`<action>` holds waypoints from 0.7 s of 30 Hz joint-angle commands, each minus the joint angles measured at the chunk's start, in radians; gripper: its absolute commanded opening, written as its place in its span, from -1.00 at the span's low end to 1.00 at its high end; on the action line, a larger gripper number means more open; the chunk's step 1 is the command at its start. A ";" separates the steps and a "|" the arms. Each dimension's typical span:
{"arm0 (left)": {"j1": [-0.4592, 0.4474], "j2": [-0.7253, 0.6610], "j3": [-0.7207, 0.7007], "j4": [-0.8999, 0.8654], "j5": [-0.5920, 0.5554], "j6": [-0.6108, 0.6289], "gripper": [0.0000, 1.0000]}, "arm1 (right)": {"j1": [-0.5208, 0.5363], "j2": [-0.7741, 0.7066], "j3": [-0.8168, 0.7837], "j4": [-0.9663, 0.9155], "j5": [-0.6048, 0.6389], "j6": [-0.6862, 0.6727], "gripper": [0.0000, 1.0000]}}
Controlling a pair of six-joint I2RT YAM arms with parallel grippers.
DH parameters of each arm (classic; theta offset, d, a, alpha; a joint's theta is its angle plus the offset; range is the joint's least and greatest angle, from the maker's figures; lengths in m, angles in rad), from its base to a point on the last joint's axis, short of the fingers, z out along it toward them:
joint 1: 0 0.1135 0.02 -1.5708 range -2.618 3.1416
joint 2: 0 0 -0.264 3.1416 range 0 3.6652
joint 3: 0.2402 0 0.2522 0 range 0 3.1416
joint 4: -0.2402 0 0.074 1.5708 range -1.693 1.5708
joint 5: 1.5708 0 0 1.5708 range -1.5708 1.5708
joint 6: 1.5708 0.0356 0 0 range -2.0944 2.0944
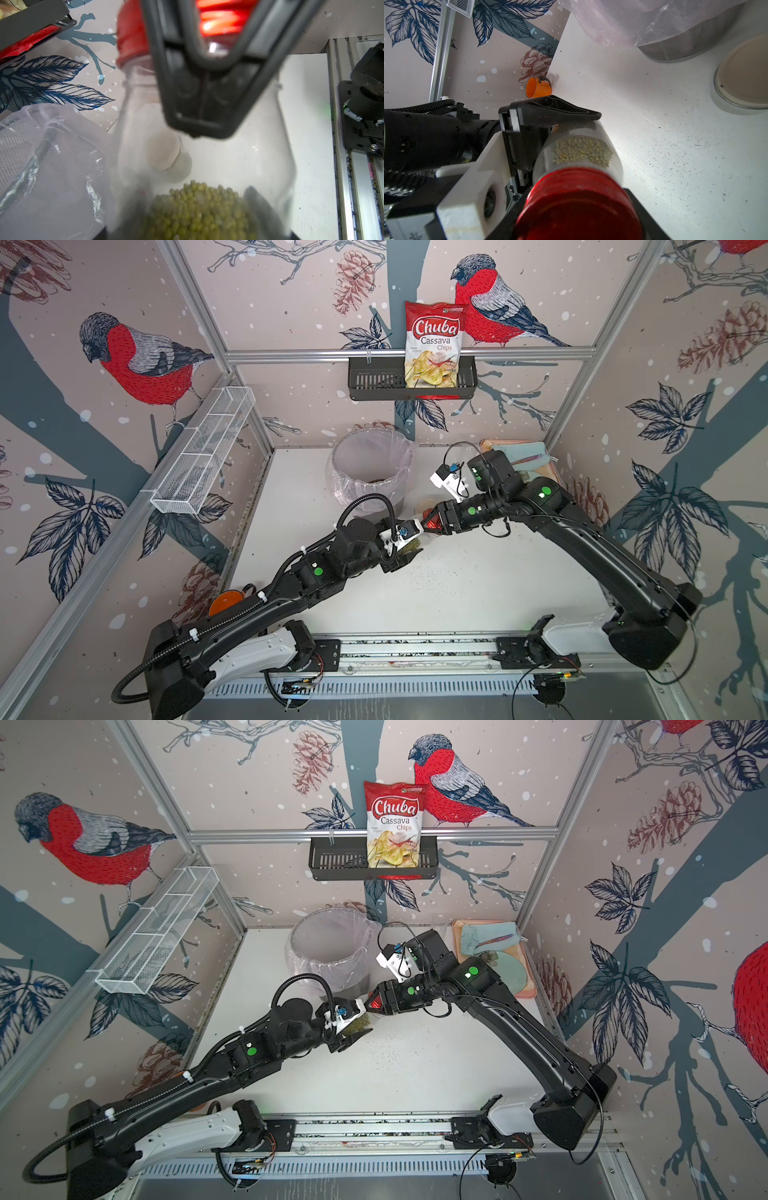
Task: Empty moldy mung beans from jars
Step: Pick up the jar from the center of the board.
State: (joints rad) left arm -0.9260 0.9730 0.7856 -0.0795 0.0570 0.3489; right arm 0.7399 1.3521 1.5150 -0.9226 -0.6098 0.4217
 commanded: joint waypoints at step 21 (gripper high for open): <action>0.001 -0.002 -0.002 0.126 0.039 -0.018 0.16 | 0.007 0.010 0.040 -0.017 0.066 0.020 0.53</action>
State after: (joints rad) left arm -0.9260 0.9726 0.7818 -0.0563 0.0715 0.3389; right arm 0.7456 1.3582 1.5467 -0.9249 -0.5762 0.4423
